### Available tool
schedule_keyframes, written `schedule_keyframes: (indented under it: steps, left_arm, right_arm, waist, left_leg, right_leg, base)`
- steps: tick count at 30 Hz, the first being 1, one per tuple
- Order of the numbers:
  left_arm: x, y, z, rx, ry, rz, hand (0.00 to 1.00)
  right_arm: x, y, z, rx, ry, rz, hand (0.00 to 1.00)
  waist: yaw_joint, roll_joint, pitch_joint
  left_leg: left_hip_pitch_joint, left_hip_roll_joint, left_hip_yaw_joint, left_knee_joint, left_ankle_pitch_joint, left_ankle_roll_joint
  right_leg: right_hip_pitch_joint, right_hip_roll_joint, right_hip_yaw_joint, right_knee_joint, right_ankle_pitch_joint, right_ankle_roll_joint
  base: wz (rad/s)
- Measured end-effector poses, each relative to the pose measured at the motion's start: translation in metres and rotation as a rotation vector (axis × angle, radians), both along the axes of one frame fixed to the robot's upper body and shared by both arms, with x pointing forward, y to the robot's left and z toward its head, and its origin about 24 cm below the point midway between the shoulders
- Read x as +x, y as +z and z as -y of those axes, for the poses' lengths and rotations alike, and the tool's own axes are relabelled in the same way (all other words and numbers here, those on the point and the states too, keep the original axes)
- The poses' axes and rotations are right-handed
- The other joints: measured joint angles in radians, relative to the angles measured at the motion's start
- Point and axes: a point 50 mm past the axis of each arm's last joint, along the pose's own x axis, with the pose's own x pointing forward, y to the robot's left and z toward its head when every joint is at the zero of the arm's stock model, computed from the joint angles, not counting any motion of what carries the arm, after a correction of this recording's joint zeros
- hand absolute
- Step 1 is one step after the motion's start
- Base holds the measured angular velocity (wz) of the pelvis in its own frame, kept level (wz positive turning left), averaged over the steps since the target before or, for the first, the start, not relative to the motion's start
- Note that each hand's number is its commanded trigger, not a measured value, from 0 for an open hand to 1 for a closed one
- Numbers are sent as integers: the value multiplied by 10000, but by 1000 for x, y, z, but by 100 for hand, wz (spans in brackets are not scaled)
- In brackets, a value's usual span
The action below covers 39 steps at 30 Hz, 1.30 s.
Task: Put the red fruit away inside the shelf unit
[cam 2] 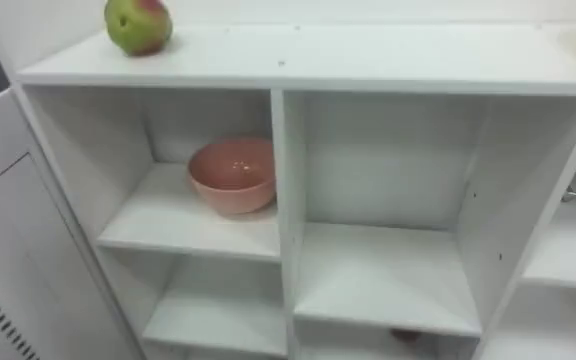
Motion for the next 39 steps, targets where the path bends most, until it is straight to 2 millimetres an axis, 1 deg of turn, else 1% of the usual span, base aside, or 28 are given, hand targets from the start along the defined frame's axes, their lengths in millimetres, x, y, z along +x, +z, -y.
schedule_keyframes:
  steps: [1,2,3,4,5,6,7,8,9,10,11,12,13,14,15,17,18,19,20,21,22,23,24,25,27,33,37,39]
  left_arm:
    - [-5,-2,4,24,-261,-186,0]
    - [-5,-3,7,10,-390,-200,0]
    - [-13,-3,8,105,-349,-284,0]
    - [-17,-3,7,150,-255,-367,0]
    - [-27,-5,8,154,-111,-629,0]
    - [-25,-4,8,196,-222,-588,0]
    - [-24,-4,8,222,-362,-558,0]
    - [-20,-3,10,295,-669,-482,0]
    - [-17,-3,11,407,-966,-428,0]
    - [-20,-3,11,468,-989,-502,0]
    - [-26,-4,14,464,-744,-670,0]
    - [-31,-5,16,421,-420,-795,0]
    - [-35,-6,16,408,-227,-867,0]
    - [-42,-6,15,422,71,-1049,0]
    - [-45,-6,14,455,177,-1175,0]
    - [-45,-6,12,489,135,-1289,0]
    - [-42,-6,12,558,-78,-1303,0]
    - [-41,-6,13,573,-195,-1331,0]
    - [-39,-6,14,575,-374,-1339,0]
    - [-41,-5,11,620,-351,-1396,0]
    - [-41,-5,9,657,-262,-1398,0]
    - [-43,-6,11,589,-157,-1578,0]
    - [-42,-8,14,493,-188,-1654,0]
    - [-35,-9,17,345,-242,-1499,0]
    - [-28,-9,18,241,-485,-1321,0]
    - [-30,-10,19,-114,-574,-1519,0]
    - [-31,-11,20,-347,-624,-1641,0]
    - [-34,-13,21,-556,-623,-1886,0]
  right_arm:
    - [-8,-3,-2,64,-502,-50,0]
    - [-9,-4,-2,74,-687,-27,0]
    - [-4,-6,-7,235,-937,249,0]
    - [1,-5,-9,298,-922,466,0]
    - [2,-5,-12,228,-989,658,0]
    - [-7,-7,-11,123,-1352,474,0]
    - [-13,-8,-10,54,-1543,308,0]
    - [-23,-10,-7,-48,-1885,-8,0]
    - [-30,-11,-6,-83,-2162,-259,0]
    - [-35,-13,-7,-80,-2291,-451,0]
    - [-40,-14,-6,-134,-2419,-702,0]
    - [-44,-16,-5,-165,-2468,-965,0]
    - [-46,-16,-5,-172,-2462,-1080,0]
    - [-50,-17,-4,-155,-2559,-1309,0]
    - [-55,-18,-2,-133,-2721,-1519,0]
    - [-63,-19,-1,-185,-2934,-2025,0]
    - [-68,-19,0,-106,-3130,-2328,0]
    - [-70,-20,0,-68,-3210,-2457,0]
    - [-71,-20,0,22,-3270,-2603,0]
    - [-70,-22,-3,256,-3261,-2653,0]
    - [-66,-23,-6,421,-3224,-2590,0]
    - [-60,-23,-7,595,-3142,-2500,0]
    - [-55,-24,-8,750,-3120,-2472,0]
    - [-59,-24,-8,887,-3179,-2682,0]
    - [-59,-25,-10,1252,-3089,-2821,0]
    - [-47,-26,-13,1807,-2544,-2784,0]
    - [-44,-27,-14,2024,-2482,-2827,0]
    - [-45,-28,-15,2145,-2312,-3024,0]
  waist:
    - [7,92,25]
    - [76,328,97]
    - [130,458,66]
    - [128,432,70]
    - [-286,472,-17]
    - [-577,276,70]
    - [-639,239,74]
    - [-682,167,81]
    - [-630,36,58]
    - [-572,-5,5]
    - [-459,-49,7]
    - [-322,-21,25]
    - [-252,-37,14]
    - [-227,-78,20]
    - [-281,-142,7]
    - [-305,-199,-6]
    - [-256,-183,-18]
    - [-227,-133,12]
    - [-198,33,91]
    - [-164,8,69]
    - [-99,-33,67]
    - [-192,-136,38]
    - [-382,-83,58]
    - [-499,-57,63]
    - [-523,-76,55]
    - [-494,-146,82]
    - [-431,-183,82]
    - [-471,-194,81]
  left_leg:
    - [614,114,-696,-569,130,-14]
    - [927,308,-1245,-776,132,-19]
    - [1145,571,-1921,-862,133,-30]
    - [1082,612,-1894,-830,112,-76]
    - [1050,845,-1383,-755,11,-613]
    - [1054,857,-734,-846,92,-747]
    - [1028,812,-540,-941,96,-749]
    - [754,641,-208,-1073,155,-694]
    - [412,451,51,-1127,551,-321]
    - [443,419,279,-1177,756,-279]
    - [780,395,476,-1148,842,-230]
    - [1045,356,356,-1165,842,-228]
    - [1161,331,224,-1196,842,-228]
    - [1358,235,-16,-1314,836,-230]
    - [1450,155,-57,-1428,834,-230]
    - [1544,107,3,-1473,834,-227]
    - [1632,140,74,-1505,838,-222]
    - [1721,226,22,-1514,844,-214]
    - [1914,361,-305,-1516,852,-205]
    - [1999,418,-864,-1497,851,-206]
    - [1999,367,-983,-1484,841,-218]
    - [1932,451,-962,-1476,729,-313]
    - [1924,468,-680,-1491,718,-331]
    - [1966,483,-340,-1495,718,-331]
    - [2019,534,-9,-1496,721,-328]
    - [2132,547,96,-1488,718,-330]
    - [2139,489,95,-1488,717,-330]
    - [2156,456,101,-1485,707,-316]
  right_leg:
    - [-40,67,-103,507,117,-28]
    - [-222,228,-33,812,8,-59]
    - [-640,597,432,-48,134,-284]
    - [-820,660,536,-661,606,-378]
    - [-524,720,142,-876,1127,-547]
    - [-125,678,63,-1090,1128,-547]
    - [62,664,275,-1189,1127,-547]
    - [396,647,1006,-1403,1128,-541]
    - [578,541,1463,-1466,1084,-464]
    - [655,495,1488,-1474,1074,-390]
    - [816,489,1364,-1511,1143,-256]
    - [1012,515,1205,-1572,1156,-234]
    - [1102,502,1051,-1582,1165,-223]
    - [1390,475,747,-1739,1210,-194]
    - [1610,435,585,-1963,1216,-182]
    - [1758,401,557,-2045,1214,-178]
    - [1729,414,567,-1877,1209,-170]
    - [1682,430,551,-1670,1205,-164]
    - [1499,482,522,-1158,1145,-110]
    - [1377,576,691,-1575,939,-18]
    - [1313,570,787,-2239,1168,-75]
    - [1278,574,563,-2324,1408,-250]
    - [1296,609,414,-2213,1405,-254]
    - [1381,652,427,-2202,1405,-254]
    - [1446,709,573,-2183,1403,-256]
    - [1538,720,560,-2106,1402,-257]
    - [1551,712,557,-2109,1402,-256]
    - [1548,684,564,-2105,1399,-252]
  base:
    - [-39]
    - [-78]
    - [-87]
    - [-53]
    - [26]
    - [64]
    - [70]
    - [55]
    - [43]
    - [15]
    - [-13]
    - [-22]
    - [-26]
    - [-9]
    - [6]
    - [27]
    - [13]
    - [-12]
    - [-33]
    - [-49]
    - [-59]
    - [-27]
    - [12]
    - [40]
    - [19]
    - [5]
    - [7]
    - [9]
